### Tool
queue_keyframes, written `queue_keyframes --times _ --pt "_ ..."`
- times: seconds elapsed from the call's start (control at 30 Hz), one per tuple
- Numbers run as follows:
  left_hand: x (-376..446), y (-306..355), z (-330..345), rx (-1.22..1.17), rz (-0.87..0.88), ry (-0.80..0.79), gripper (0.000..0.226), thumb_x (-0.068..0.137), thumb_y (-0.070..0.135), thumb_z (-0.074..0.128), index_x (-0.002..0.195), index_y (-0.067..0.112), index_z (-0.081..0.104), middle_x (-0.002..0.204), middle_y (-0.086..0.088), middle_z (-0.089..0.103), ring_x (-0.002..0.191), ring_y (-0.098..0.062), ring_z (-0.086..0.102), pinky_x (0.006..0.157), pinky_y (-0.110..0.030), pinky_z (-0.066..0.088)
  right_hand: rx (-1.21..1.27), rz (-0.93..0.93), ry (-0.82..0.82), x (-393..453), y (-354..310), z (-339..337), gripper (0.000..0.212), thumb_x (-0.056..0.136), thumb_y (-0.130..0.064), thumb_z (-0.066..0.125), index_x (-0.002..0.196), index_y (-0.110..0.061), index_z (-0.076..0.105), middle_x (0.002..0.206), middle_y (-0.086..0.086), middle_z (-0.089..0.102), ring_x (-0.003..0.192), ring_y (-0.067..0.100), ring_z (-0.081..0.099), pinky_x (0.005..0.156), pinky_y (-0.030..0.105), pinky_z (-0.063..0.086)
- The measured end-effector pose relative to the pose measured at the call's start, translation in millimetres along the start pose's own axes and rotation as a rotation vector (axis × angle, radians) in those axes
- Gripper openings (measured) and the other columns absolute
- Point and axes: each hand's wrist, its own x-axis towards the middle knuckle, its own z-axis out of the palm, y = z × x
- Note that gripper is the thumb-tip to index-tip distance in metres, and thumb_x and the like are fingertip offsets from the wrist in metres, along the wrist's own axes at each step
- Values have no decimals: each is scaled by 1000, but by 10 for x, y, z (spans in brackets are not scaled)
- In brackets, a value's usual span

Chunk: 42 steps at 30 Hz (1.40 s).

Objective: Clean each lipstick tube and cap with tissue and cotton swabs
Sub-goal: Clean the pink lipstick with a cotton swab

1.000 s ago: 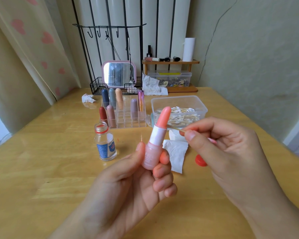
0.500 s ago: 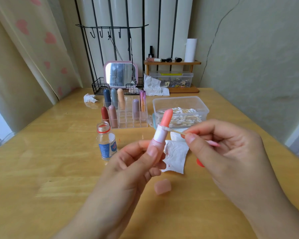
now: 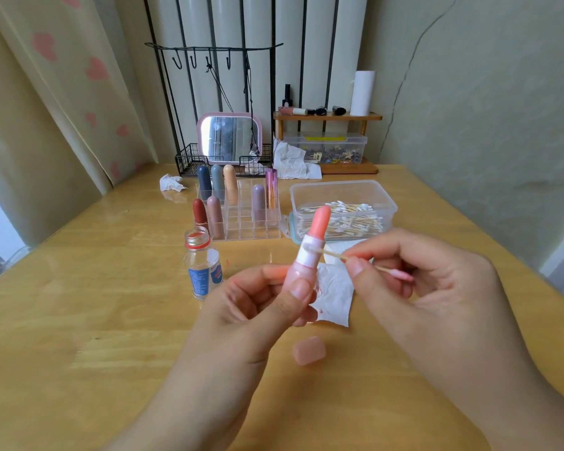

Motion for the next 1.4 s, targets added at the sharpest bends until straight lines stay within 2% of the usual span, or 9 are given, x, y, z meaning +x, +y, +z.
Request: queue_keyframes --times 0.1,0.27,0.4,0.53,0.7,0.9,1.03,1.2,1.4 --pt "0 11 8 7 7 7 28 61 37 72 80 17 75 74 1 66 68 -11 59 69 -19 50 -21 -24 -47 -8 -10 1 13 78 -24 59 69 -16 65 53 -3 40 50 8 37 53 11 31" --pt "-4 17 2 16 23 18 28 59 35 73 80 18 75 72 2 65 67 -10 59 67 -18 50 27 18 14 3 15 -3 11 80 -28 59 76 -20 66 55 0 46 52 8 39 54 11 32" --pt "-3 21 16 18 51 33 25 56 31 75 78 18 74 70 1 66 64 -7 60 63 -15 49 -38 -34 -39 -21 -15 14 12 78 -24 59 69 -18 65 53 -4 43 49 7 39 52 11 32" --pt "-10 8 20 112 116 99 24 53 34 76 74 22 72 66 5 63 62 -5 57 61 -13 47 -33 -7 19 -9 -4 3 12 81 -28 59 73 -22 66 55 -4 44 51 6 40 53 10 32" --pt "-11 -13 21 202 161 166 26 50 39 76 73 28 71 67 3 65 64 -6 58 62 -15 49 -66 -47 -37 -35 -24 26 12 78 -24 60 68 -19 64 53 -2 42 48 6 40 51 10 32" --pt "-19 -30 27 289 228 216 26 50 41 75 74 34 69 65 6 64 61 -5 55 60 -13 47 -19 -15 11 -10 -14 -5 12 81 -27 60 73 -22 66 55 -8 45 50 5 42 53 9 33" --pt "-19 -35 25 342 267 241 28 51 41 75 77 33 67 67 6 64 62 -6 56 61 -15 47 7 -55 -69 -39 -65 19 10 78 -12 68 68 -13 65 51 0 42 45 -1 48 48 0 35" --pt "-15 -51 15 429 326 287 27 53 42 74 77 36 65 71 5 63 65 -11 54 67 -30 45 -61 -42 3 -27 -43 19 10 82 -24 62 74 -19 66 58 -8 52 49 3 44 53 5 34" --pt "-21 -60 2 545 423 310 24 58 39 73 77 36 61 77 -4 61 67 -17 52 69 -37 46 -39 -68 -63 -69 -110 62 12 77 -6 67 67 -13 64 55 3 43 45 -7 51 42 4 34"
